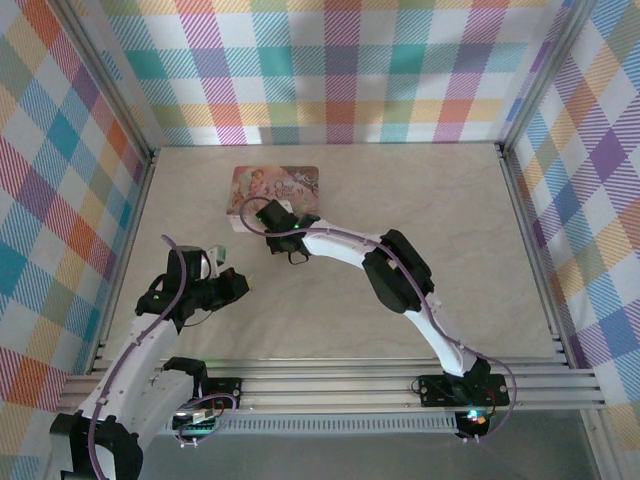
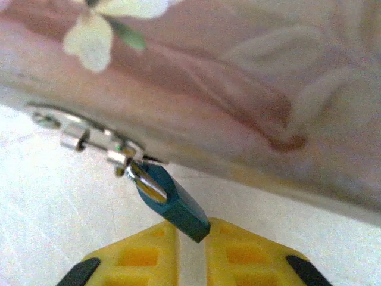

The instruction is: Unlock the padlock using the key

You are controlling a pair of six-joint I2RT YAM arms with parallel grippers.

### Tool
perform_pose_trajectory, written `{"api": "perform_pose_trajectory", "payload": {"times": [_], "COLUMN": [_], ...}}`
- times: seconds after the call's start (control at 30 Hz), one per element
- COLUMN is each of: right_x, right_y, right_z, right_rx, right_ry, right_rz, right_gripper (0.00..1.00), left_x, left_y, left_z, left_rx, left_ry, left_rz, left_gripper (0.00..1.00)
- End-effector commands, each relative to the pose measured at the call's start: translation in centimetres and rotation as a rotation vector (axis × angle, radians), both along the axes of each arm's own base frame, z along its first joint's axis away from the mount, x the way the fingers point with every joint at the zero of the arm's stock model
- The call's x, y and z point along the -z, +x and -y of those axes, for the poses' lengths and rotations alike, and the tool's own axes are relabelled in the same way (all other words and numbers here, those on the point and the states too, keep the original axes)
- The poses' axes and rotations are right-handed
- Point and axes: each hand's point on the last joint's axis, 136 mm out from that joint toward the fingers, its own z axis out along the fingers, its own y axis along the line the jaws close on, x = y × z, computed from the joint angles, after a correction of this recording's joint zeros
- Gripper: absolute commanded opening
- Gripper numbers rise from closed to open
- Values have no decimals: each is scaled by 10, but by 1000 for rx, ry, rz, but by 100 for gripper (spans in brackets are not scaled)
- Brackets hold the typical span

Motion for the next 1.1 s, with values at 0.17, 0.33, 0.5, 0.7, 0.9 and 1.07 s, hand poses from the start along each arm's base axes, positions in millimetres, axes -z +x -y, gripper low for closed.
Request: {"api": "perform_pose_trajectory", "payload": {"times": [0.17,0.33,0.5,0.7,0.9,1.07], "right_x": [-45,-54,-59,-48,-41,-40], "right_y": [-26,-38,-33,-21,-5,9], "right_z": [3,13,23,16,-7,-15], "right_rx": [-156,-166,-109,-37,-33,-29], "right_ry": [47,135,143,136,105,53], "right_rz": [-61,-194,-200,-160,-74,-9], "right_gripper": [3,1,20,49,57,59], "left_x": [2,-4,-4,8,24,26], "left_y": [18,34,37,36,32,35], "left_z": [1,4,-2,-8,-9,-8], "left_rx": [-13,-2,-7,-16,-24,-22], "left_ry": [-24,-35,14,65,76,70], "left_rz": [89,205,218,141,30,29], "left_gripper": [0,0,0,0,0,0]}}
